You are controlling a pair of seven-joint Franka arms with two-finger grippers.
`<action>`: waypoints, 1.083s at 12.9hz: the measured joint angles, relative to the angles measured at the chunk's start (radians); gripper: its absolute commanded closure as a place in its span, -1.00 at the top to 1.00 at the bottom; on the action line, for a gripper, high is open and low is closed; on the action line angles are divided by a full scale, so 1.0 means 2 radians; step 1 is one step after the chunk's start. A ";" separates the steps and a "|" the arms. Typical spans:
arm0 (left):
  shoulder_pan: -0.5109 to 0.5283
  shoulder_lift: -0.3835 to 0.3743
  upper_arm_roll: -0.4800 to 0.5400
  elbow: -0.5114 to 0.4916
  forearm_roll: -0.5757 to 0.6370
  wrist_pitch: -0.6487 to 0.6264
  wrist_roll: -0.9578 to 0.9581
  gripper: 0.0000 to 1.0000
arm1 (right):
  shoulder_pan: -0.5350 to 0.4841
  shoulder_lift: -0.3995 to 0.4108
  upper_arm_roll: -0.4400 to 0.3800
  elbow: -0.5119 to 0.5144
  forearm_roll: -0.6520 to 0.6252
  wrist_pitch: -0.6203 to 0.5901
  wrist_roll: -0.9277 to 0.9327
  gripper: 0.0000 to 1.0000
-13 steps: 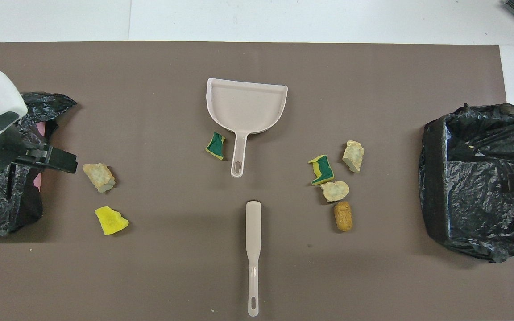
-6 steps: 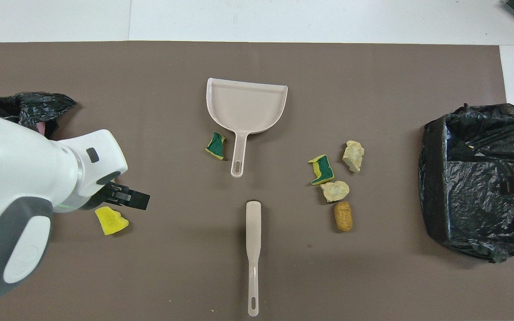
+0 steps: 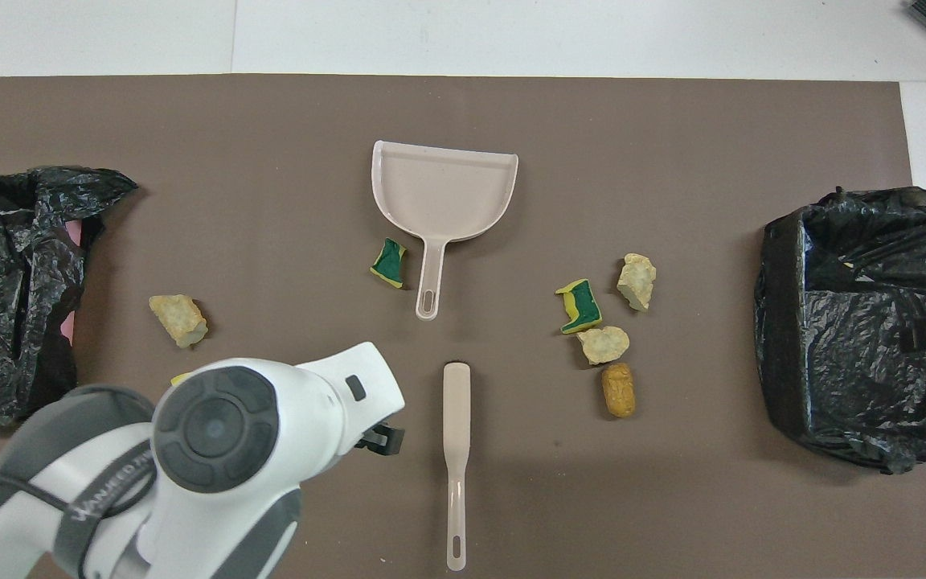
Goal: Sweep and dump trash in bin
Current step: 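Reach the left gripper down and grasp the beige brush handle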
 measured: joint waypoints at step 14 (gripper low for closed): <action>-0.180 0.105 0.005 -0.079 0.000 0.183 -0.174 0.42 | 0.000 -0.002 0.000 -0.002 0.000 0.000 0.000 1.00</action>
